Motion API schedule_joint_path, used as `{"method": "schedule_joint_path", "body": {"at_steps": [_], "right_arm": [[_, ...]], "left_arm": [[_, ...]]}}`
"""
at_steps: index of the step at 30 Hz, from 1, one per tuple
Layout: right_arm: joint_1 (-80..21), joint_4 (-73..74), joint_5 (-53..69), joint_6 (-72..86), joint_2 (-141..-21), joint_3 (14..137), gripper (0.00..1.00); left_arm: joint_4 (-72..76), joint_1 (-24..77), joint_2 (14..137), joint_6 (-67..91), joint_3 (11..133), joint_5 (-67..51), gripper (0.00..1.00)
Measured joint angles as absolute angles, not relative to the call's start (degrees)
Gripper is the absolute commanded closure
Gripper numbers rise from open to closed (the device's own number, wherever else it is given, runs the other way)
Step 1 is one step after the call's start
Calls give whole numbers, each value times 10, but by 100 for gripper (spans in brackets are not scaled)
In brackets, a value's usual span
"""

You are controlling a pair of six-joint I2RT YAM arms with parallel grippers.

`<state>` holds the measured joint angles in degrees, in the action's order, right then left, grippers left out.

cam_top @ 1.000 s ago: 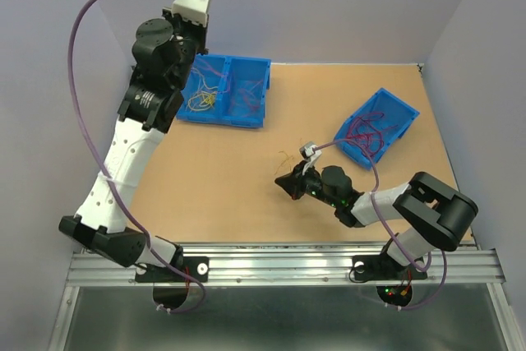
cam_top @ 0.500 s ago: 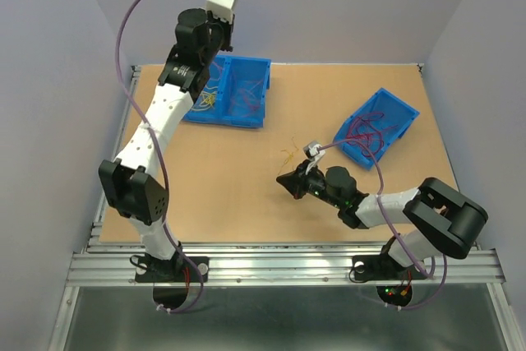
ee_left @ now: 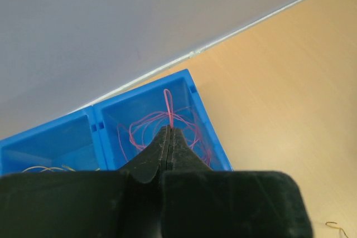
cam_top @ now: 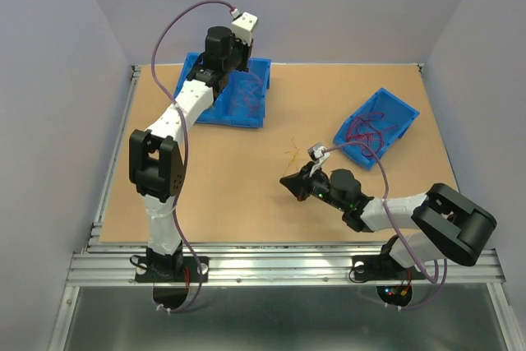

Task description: Untangle the cables

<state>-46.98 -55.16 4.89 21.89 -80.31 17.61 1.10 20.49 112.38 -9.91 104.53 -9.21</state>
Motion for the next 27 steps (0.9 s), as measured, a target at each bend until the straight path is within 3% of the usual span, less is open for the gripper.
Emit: {"method": "schedule_joint_path", "body": {"at_steps": [2, 6, 7, 10, 12, 20, 27], "right_arm": [[-470, -550, 49, 219, -796, 173, 100], [-470, -544, 49, 219, -787, 169, 99], [-470, -544, 49, 219, -786, 169, 99], [-470, -536, 49, 219, -779, 169, 99], [-470, -525, 50, 219, -775, 170, 99], [-470, -448, 78, 218, -742, 194, 99], [-470, -358, 130, 218, -674, 278, 99]], "left_arm": [[17, 205, 1124, -100, 1043, -89, 100], [21, 205, 1126, -110, 1039, -79, 84], [19, 205, 1127, -115, 1039, -77, 63], [1, 205, 1128, -132, 1039, -71, 33], [0, 205, 1127, -143, 1032, -73, 23], [-4, 204, 1044, -158, 887, -123, 17], [89, 169, 878, -150, 665, -380, 9]]}}
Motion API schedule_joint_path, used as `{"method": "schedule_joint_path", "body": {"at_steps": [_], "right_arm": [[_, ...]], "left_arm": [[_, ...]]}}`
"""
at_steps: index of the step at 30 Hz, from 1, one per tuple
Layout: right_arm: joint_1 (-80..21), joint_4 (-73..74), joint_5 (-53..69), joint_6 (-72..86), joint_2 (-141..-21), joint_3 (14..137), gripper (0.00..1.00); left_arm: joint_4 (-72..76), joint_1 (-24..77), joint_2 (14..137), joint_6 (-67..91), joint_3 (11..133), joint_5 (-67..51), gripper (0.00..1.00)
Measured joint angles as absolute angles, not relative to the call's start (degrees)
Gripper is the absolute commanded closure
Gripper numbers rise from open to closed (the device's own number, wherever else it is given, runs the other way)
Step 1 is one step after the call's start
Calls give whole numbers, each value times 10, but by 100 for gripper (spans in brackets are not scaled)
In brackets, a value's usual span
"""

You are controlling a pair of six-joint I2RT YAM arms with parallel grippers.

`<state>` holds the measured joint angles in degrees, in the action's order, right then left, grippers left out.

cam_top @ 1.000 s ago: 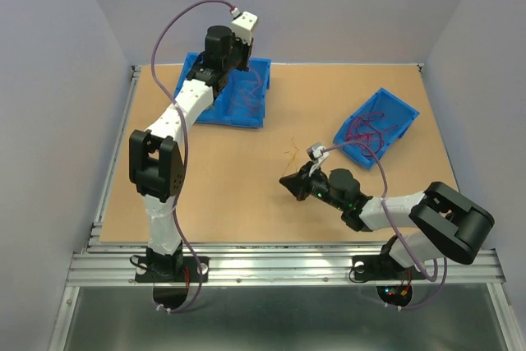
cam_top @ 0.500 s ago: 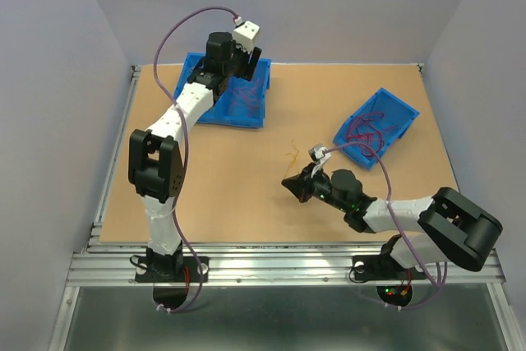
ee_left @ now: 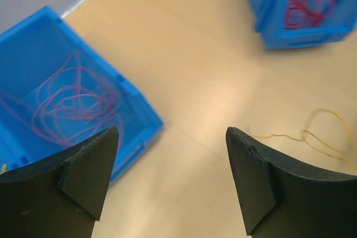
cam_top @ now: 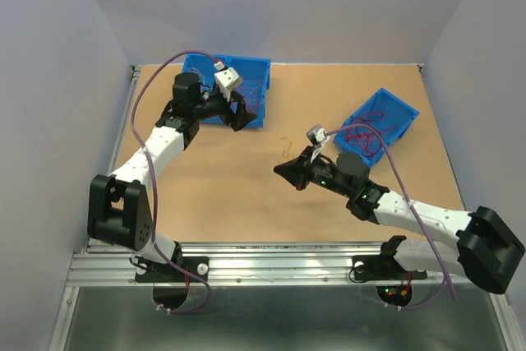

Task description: Untangle the cables

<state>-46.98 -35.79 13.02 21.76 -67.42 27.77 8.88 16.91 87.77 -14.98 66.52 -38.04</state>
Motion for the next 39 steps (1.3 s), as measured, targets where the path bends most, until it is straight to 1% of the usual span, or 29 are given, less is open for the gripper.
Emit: {"method": "schedule_joint_path", "body": {"at_steps": [1, 5, 9, 12, 18, 22, 29, 39], "right_arm": [[-470, -340, 142, 217, -660, 291, 99], [-470, -296, 170, 217, -638, 332, 100], [-470, -269, 203, 220, -623, 357, 99], [-470, -256, 223, 225, -614, 365, 99], [-471, -250, 251, 242, -612, 383, 99], [-473, -258, 268, 259, -618, 390, 100], [-474, -279, 288, 281, -641, 399, 100], [-474, -310, 307, 297, -687, 442, 99]], "left_arm": [[102, 160, 863, -146, 647, -421, 6], [145, 134, 831, -166, 604, -578, 4], [151, 136, 800, -223, 558, -684, 4], [108, 140, 788, -305, 553, -733, 3], [50, 164, 750, -419, 529, -750, 3], [31, 206, 741, -463, 520, -736, 3], [23, 217, 742, -487, 520, -722, 4], [28, 232, 750, -475, 520, -706, 4]]}}
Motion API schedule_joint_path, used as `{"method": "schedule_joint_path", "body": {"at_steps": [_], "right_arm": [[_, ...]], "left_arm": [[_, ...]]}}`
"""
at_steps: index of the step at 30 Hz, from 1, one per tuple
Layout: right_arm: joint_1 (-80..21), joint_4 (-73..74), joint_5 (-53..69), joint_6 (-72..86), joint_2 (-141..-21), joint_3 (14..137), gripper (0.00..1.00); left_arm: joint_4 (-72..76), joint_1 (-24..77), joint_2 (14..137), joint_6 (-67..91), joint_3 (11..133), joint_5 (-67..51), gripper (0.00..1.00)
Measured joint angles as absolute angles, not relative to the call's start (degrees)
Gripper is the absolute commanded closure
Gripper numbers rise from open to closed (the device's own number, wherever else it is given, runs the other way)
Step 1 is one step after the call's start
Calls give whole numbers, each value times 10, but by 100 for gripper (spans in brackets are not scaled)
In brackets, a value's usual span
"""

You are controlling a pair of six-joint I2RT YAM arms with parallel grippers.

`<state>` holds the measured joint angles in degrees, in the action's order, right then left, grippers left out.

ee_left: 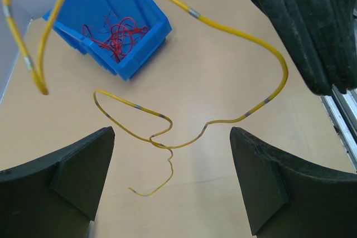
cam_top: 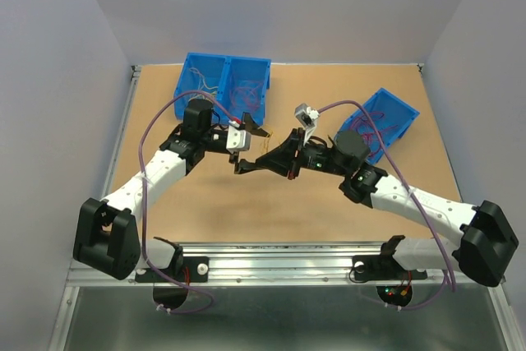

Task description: Untangle the cables

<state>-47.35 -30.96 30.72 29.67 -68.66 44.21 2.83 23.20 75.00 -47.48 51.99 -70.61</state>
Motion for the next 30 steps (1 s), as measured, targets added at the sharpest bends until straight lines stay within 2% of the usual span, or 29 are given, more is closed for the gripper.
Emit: {"method": "schedule_joint_path", "body": {"at_steps": [3, 5, 6, 7, 10, 12, 13, 14, 17, 18, 19, 22, 24, 25, 27, 30], "right_arm": [[-474, -322, 311, 301, -697, 457, 99], [-474, -329, 313, 305, -706, 467, 99], [-474, -333, 314, 306, -710, 471, 99], [-474, -336, 315, 307, -713, 472, 99], [-474, -340, 315, 311, -716, 473, 99], [-474, -341, 315, 312, -717, 473, 99], [-474, -342, 315, 311, -717, 473, 99], [-474, -343, 315, 311, -717, 473, 100], [-474, -347, 310, 311, -717, 472, 95], [-474, -348, 308, 311, -717, 472, 89], [-474, -348, 304, 310, -716, 472, 75], [-474, -347, 289, 305, -706, 466, 73], [-474, -350, 278, 302, -690, 454, 57], [-474, -350, 270, 300, -678, 446, 39], [-474, -353, 258, 294, -656, 425, 30], [-474, -352, 238, 292, -624, 395, 25]], "left_arm": [[34, 233, 750, -470, 520, -704, 10], [37, 234, 750, -468, 520, -703, 21], [37, 235, 750, -465, 520, -702, 28], [38, 236, 751, -463, 520, -702, 41], [43, 236, 752, -456, 520, -699, 56], [47, 236, 752, -450, 520, -698, 74], [48, 236, 752, -444, 520, -698, 90], [50, 236, 752, -441, 520, -697, 97], [55, 236, 752, -427, 520, -692, 100], [56, 236, 752, -424, 520, -691, 100], [58, 236, 752, -419, 520, -687, 100], [67, 236, 752, -402, 520, -679, 100], [80, 235, 754, -391, 520, -672, 100], [88, 235, 756, -382, 520, -668, 100], [112, 228, 762, -354, 520, -659, 100], [154, 213, 774, -299, 520, -644, 100]]}}
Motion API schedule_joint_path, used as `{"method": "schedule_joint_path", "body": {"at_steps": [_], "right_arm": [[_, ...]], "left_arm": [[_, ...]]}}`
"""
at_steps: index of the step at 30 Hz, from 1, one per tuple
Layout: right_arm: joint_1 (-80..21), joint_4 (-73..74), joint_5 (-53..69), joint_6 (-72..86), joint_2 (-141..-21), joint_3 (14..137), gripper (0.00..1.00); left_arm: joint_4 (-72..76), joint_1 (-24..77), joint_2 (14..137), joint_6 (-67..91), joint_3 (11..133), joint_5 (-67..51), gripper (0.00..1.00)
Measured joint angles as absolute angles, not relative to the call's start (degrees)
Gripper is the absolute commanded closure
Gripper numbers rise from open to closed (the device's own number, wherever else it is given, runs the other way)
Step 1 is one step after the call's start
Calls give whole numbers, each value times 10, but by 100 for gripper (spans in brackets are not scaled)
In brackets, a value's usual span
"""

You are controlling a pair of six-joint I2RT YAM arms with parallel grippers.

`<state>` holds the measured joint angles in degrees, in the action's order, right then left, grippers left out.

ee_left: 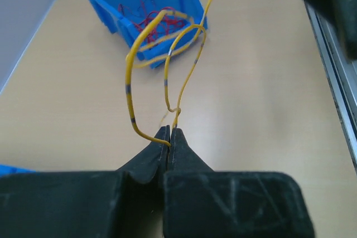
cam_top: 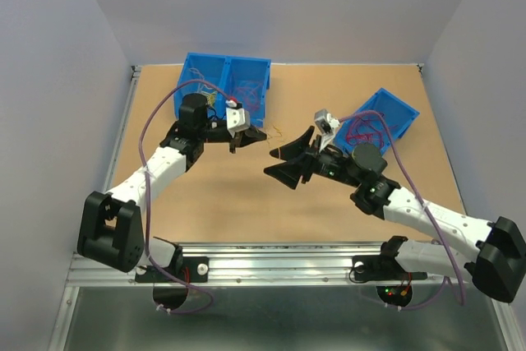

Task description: Untangle the cables

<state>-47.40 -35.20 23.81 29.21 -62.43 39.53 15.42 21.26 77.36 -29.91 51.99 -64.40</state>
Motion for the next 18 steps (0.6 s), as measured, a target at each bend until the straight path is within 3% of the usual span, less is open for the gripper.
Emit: {"method": "schedule_joint_path", "body": {"at_steps": [11, 18], "right_arm": [[-475, -355, 122, 288, -442, 218, 24], [-475, -348, 63, 287, -405, 182, 24]], "left_arm": [[245, 101, 802, -123, 523, -523, 100], [248, 33, 827, -52, 550, -430, 100]]}}
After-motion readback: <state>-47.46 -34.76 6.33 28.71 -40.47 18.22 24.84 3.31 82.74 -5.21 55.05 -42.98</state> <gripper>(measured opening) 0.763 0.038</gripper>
